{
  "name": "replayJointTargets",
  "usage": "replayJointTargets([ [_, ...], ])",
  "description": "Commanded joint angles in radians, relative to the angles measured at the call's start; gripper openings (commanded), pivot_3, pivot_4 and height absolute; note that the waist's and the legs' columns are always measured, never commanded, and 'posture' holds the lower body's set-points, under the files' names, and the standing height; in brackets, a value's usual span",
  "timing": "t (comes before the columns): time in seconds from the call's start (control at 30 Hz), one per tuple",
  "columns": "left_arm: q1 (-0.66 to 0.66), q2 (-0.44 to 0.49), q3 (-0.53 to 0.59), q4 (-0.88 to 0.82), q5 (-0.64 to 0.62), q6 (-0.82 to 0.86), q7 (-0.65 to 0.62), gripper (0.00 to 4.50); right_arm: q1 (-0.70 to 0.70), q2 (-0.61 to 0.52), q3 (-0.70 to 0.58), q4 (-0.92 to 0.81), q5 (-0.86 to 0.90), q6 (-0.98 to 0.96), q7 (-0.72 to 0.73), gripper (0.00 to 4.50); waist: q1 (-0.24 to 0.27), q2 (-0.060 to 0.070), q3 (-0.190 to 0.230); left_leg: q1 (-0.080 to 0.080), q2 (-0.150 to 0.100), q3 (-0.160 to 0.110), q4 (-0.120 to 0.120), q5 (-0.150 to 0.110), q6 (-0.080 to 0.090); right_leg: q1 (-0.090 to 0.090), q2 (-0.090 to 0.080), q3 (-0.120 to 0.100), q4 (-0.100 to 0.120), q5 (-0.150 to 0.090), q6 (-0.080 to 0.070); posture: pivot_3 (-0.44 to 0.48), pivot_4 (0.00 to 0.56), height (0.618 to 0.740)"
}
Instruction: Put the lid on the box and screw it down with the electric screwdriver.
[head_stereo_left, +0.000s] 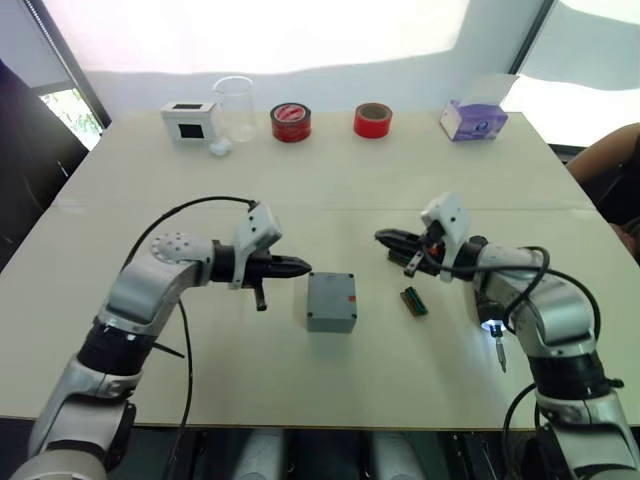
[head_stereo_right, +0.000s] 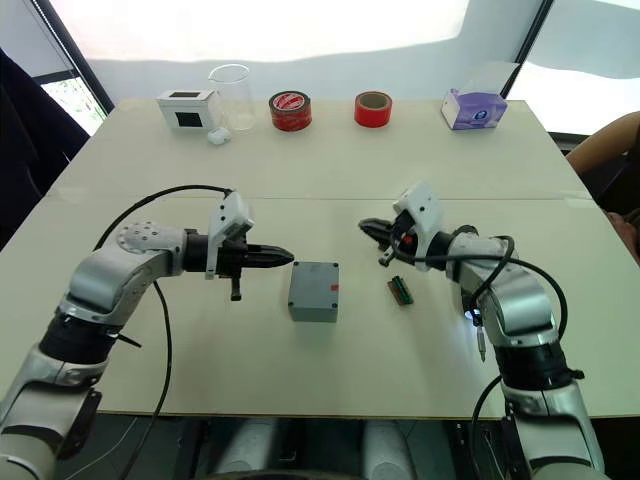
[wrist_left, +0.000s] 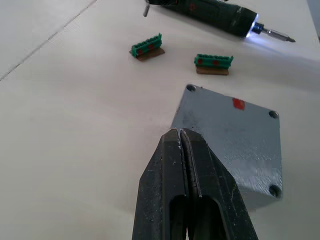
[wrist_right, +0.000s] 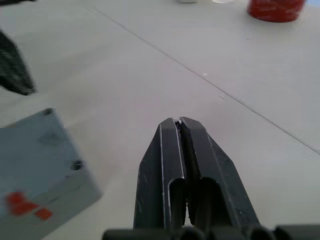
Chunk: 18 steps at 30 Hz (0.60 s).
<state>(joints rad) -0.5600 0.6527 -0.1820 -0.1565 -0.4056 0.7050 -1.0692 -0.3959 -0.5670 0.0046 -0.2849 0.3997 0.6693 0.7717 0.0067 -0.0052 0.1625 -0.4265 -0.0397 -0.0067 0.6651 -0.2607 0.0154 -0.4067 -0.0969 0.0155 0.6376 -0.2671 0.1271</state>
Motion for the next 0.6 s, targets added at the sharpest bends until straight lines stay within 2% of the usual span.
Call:
replayJointTargets([
  [0.03, 0.005, 0.015, 0.017, -0.05, -0.021, 0.008, -0.008, 0.0, 0.036, 0.004, 0.013, -0.133, 0.056, 0.061, -0.015, 0.02, 0.003, 0.0, 0.0, 0.0, 0.0, 0.0, 0.0, 0.0, 0.0, 0.0, 0.0, 0.0, 0.0, 0.0, 0.0, 0.0, 0.15, 0.74],
  [0.23, 0.005, 0.011, 0.01, -0.047, -0.016, 0.007, 0.001, 0.0, 0.069, 0.038, 0.053, -0.153, 0.051, 0.067, -0.057, 0.02, 0.004, 0.0, 0.0, 0.0, 0.0, 0.0, 0.001, 0.0, 0.0, 0.0, 0.0, 0.0, 0.001, 0.0, 0.0, 0.0, 0.15, 0.74],
  [0.6, -0.003, -0.004, 0.003, -0.035, -0.004, -0.006, 0.019, 0.0, 0.081, 0.029, 0.082, -0.104, 0.003, 0.033, -0.071, 0.02, 0.004, 0.0, 0.0, 0.0, 0.0, 0.0, 0.001, 0.0, 0.0, 0.0, 0.0, 0.0, 0.002, 0.0, 0.0, 0.0, 0.15, 0.74],
])
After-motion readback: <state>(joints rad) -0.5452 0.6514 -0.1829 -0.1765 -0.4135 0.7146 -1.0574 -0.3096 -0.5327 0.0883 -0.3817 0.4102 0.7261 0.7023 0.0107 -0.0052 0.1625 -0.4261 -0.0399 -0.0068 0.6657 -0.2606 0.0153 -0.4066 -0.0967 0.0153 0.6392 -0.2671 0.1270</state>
